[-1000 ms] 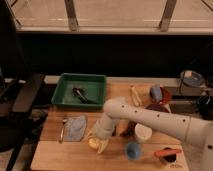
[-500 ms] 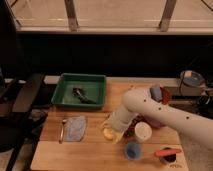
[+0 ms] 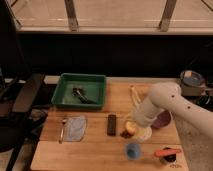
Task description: Place apple in paper cup
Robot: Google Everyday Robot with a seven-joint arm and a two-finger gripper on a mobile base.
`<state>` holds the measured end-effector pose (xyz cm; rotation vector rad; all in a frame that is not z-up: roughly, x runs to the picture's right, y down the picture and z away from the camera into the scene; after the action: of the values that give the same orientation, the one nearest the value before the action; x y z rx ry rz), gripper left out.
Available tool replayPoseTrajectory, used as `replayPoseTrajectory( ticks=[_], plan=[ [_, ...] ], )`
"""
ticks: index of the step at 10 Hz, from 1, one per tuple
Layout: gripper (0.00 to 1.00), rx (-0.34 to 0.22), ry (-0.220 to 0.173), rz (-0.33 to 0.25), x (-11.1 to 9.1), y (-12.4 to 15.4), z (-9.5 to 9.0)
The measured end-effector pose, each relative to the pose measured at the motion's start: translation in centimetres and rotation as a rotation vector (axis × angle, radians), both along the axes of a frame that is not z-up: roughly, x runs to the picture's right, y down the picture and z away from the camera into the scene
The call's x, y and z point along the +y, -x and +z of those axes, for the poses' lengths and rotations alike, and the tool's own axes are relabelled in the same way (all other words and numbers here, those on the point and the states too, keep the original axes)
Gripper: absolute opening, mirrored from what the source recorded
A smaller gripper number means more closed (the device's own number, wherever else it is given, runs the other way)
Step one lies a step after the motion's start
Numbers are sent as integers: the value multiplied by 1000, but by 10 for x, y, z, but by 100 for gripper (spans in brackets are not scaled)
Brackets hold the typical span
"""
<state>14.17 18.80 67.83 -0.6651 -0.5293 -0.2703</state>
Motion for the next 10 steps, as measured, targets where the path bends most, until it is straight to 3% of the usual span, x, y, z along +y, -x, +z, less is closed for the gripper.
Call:
replayPoseTrajectory(
  ticks=[2, 3, 4, 7, 9, 10],
  plan=[
    [14, 88, 11, 57, -6, -36, -1],
    [26, 129, 20, 91, -6, -50, -1],
    [34, 143, 28, 107, -4, -55, 0],
    [66, 128, 22, 130, -1, -48, 7],
    [78, 115, 20, 136, 0, -42, 10],
    [79, 114, 18, 139, 0, -42, 10]
  ],
)
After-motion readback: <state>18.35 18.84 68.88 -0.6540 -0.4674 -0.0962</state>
